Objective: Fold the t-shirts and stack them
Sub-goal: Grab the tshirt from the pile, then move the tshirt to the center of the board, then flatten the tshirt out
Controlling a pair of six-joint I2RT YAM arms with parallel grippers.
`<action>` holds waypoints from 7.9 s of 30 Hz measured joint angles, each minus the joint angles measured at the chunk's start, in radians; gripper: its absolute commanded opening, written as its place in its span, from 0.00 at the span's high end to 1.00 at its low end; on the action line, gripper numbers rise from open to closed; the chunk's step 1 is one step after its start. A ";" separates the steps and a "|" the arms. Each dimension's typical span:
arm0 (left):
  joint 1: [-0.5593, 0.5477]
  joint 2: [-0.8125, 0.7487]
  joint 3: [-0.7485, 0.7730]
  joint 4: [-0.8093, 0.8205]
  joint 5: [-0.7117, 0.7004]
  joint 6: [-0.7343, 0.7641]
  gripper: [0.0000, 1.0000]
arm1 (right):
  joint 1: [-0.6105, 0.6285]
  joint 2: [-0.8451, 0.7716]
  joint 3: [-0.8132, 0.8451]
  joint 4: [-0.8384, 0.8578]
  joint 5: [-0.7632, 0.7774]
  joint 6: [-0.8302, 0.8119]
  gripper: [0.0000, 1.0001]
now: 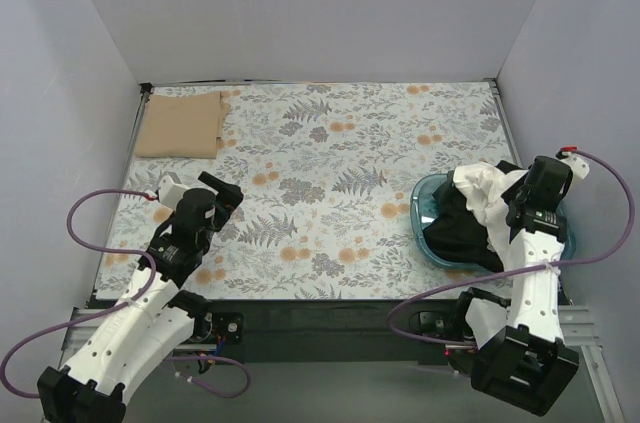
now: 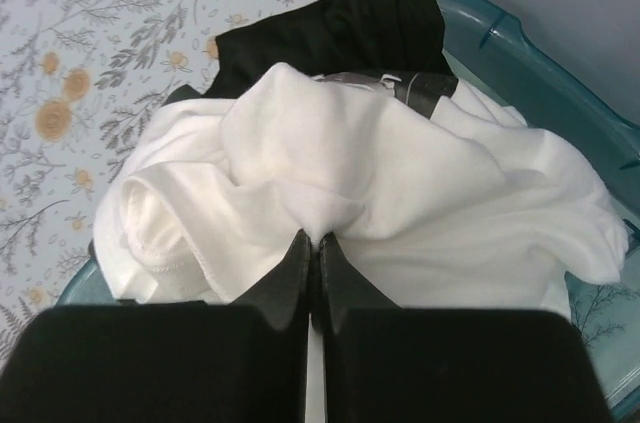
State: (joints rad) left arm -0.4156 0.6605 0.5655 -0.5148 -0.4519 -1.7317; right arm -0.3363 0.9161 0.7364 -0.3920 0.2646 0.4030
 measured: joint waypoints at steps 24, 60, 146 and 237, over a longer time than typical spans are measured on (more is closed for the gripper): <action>0.000 0.023 -0.002 0.036 0.034 0.018 0.02 | 0.012 0.121 0.667 0.170 -0.585 0.060 0.99; 0.000 0.019 -0.034 0.098 0.086 0.075 0.02 | 0.954 0.581 0.654 0.320 -0.270 -0.220 0.99; -0.039 0.249 0.108 -0.330 -0.285 -0.249 1.00 | 1.189 0.353 0.081 0.090 -0.108 -0.194 0.06; -0.031 0.410 1.167 0.378 -0.389 0.649 1.00 | 0.606 0.269 1.101 0.042 -0.351 -0.430 0.99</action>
State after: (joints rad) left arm -0.4469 1.0710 1.7321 -0.1364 -0.8413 -1.0824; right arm 0.2695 1.1847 1.8374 -0.3500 -0.0860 -0.0273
